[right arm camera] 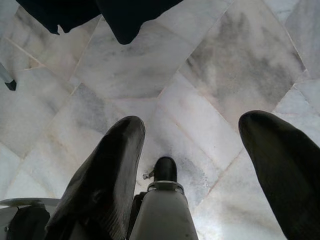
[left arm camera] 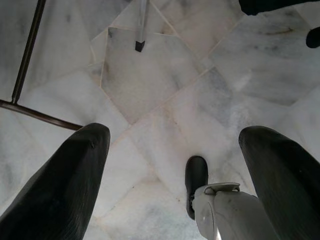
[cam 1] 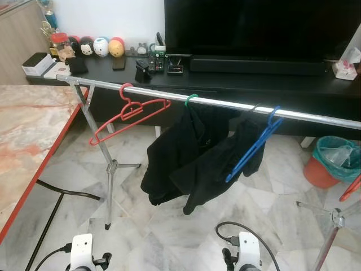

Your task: Hang hanger

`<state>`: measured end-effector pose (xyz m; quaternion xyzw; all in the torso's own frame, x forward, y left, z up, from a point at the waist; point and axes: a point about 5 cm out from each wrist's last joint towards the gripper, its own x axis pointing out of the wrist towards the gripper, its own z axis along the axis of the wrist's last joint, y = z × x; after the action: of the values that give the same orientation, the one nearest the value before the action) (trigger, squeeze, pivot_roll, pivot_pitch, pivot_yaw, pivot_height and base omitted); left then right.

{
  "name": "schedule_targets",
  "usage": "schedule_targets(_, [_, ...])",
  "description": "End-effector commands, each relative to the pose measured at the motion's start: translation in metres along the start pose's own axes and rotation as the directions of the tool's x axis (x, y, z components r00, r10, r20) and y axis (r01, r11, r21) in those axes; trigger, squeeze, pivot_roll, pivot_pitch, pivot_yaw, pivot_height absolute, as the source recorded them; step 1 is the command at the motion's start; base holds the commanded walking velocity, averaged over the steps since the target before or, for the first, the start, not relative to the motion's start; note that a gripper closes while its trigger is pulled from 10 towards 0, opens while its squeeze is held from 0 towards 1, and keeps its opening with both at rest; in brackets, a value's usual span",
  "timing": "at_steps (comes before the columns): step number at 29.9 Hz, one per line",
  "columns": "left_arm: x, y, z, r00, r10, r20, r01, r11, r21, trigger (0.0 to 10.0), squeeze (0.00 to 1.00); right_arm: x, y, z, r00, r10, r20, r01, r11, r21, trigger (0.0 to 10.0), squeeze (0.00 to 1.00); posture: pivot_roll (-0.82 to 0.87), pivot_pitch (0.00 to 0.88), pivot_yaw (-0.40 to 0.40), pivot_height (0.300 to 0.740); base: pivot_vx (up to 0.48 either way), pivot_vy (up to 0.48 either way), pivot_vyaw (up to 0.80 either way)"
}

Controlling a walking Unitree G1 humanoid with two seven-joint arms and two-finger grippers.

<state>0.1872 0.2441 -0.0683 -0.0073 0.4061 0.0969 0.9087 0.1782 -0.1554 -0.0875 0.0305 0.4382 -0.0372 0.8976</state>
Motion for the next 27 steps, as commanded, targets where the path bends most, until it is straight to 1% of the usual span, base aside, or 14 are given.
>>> schedule_targets(1, [0.000, -0.003, -0.001, 1.000, -0.017, 0.000, 0.017, 1.000, 0.023, 10.0, 0.00, -0.001, 0.000, -0.005, 1.000, 0.001, -0.018, -0.001, 1.000, -0.003, 10.0, 0.00, 0.07, 0.000, -0.019, 0.740, 0.000, 0.000, 0.00])
schedule_targets(9, [-0.001, -0.007, -0.004, 0.999, -0.035, -0.009, 0.035, 0.998, 0.043, 10.0, 0.00, -0.002, -0.001, -0.007, 1.000, -0.004, -0.027, 0.004, 1.000, -0.006, 10.0, 0.00, 0.05, 0.000, -0.021, 0.740, 0.000, 0.000, 0.00])
schedule_targets(13, [0.001, -0.013, 0.000, 0.999, -0.051, 0.002, 0.051, 0.999, 0.005, 10.0, 0.00, -0.001, -0.006, -0.006, 1.000, -0.008, -0.026, 0.007, 1.000, -0.027, 10.0, 0.00, 0.04, 0.000, -0.030, 0.740, 0.000, 0.000, 0.00])
schedule_targets(14, [0.001, -0.017, -0.001, 0.997, -0.074, -0.014, 0.074, 0.997, -0.007, 10.0, 0.00, -0.001, -0.007, -0.006, 1.000, -0.013, -0.025, 0.012, 1.000, -0.029, 10.0, 0.00, 0.02, 0.000, -0.018, 0.740, 0.000, 0.000, 0.00])
schedule_targets(17, [0.001, -0.020, -0.003, 0.996, -0.091, -0.024, 0.091, 0.996, -0.003, 10.0, 0.00, -0.002, -0.007, -0.007, 1.000, -0.018, -0.025, 0.017, 1.000, -0.025, 10.0, 0.00, 0.00, 0.000, -0.008, 0.740, 0.000, 0.000, 0.00])
schedule_targets(19, [0.001, -0.020, -0.004, 0.995, -0.094, -0.030, 0.094, 0.996, 0.000, 10.0, 0.00, -0.002, -0.008, -0.008, 0.999, -0.025, -0.023, 0.025, 1.000, -0.007, 10.0, 0.00, 0.00, 0.000, -0.008, 0.740, 0.000, 0.000, 0.00])
schedule_targets(21, [0.002, -0.021, 0.000, 0.994, -0.106, -0.023, 0.106, 0.994, 0.000, 10.0, 0.00, -0.002, -0.008, -0.007, 1.000, -0.024, -0.021, 0.023, 1.000, -0.007, 10.0, 0.00, 0.02, 0.000, -0.021, 0.740, 0.000, 0.000, 0.00])
schedule_targets(22, [0.004, -0.024, 0.009, 0.991, -0.137, 0.001, 0.136, 0.986, -0.093, 10.0, 0.00, -0.002, -0.008, -0.008, 0.999, -0.027, -0.020, 0.027, 1.000, 0.010, 10.0, 0.00, 0.02, 0.000, -0.020, 0.740, 0.000, 0.000, 0.00])
schedule_targets(23, [0.005, -0.024, 0.012, 0.989, -0.147, 0.014, 0.147, 0.978, -0.144, 10.0, 0.00, -0.002, -0.008, -0.008, 0.999, -0.030, -0.021, 0.030, 0.999, 0.015, 10.0, 0.00, 0.02, 0.000, -0.019, 0.740, 0.000, 0.000, 0.00])
schedule_targets(24, [0.005, -0.025, 0.014, 0.988, -0.153, 0.023, 0.154, 0.972, -0.176, 10.0, 0.00, -0.002, -0.008, -0.009, 0.999, -0.031, -0.022, 0.032, 0.999, 0.018, 10.0, 0.00, 0.02, 0.000, -0.015, 0.740, 0.000, 0.000, 0.00])
schedule_targets(25, [0.006, -0.027, 0.019, 0.983, -0.181, 0.033, 0.184, 0.972, -0.149, 10.0, 0.00, -0.002, -0.008, -0.009, 0.999, -0.024, -0.028, 0.024, 1.000, -0.003, 10.0, 0.00, 0.02, 0.000, -0.014, 0.740, 0.000, 0.000, 0.00])
schedule_targets(26, [0.006, -0.027, 0.020, 0.982, -0.188, 0.034, 0.191, 0.972, -0.136, 10.0, 0.00, -0.002, -0.008, -0.009, 0.999, -0.022, -0.029, 0.022, 1.000, -0.009, 10.0, 0.00, 0.03, 0.000, -0.015, 0.740, 0.000, 0.000, 0.00])
schedule_targets(27, [0.006, -0.029, 0.022, 0.979, -0.202, 0.026, 0.203, 0.978, -0.051, 10.0, 0.00, -0.002, -0.007, -0.008, 0.999, -0.024, -0.028, 0.024, 1.000, 0.002, 10.0, 0.00, 0.02, 0.000, -0.013, 0.740, 0.000, 0.000, 0.00])
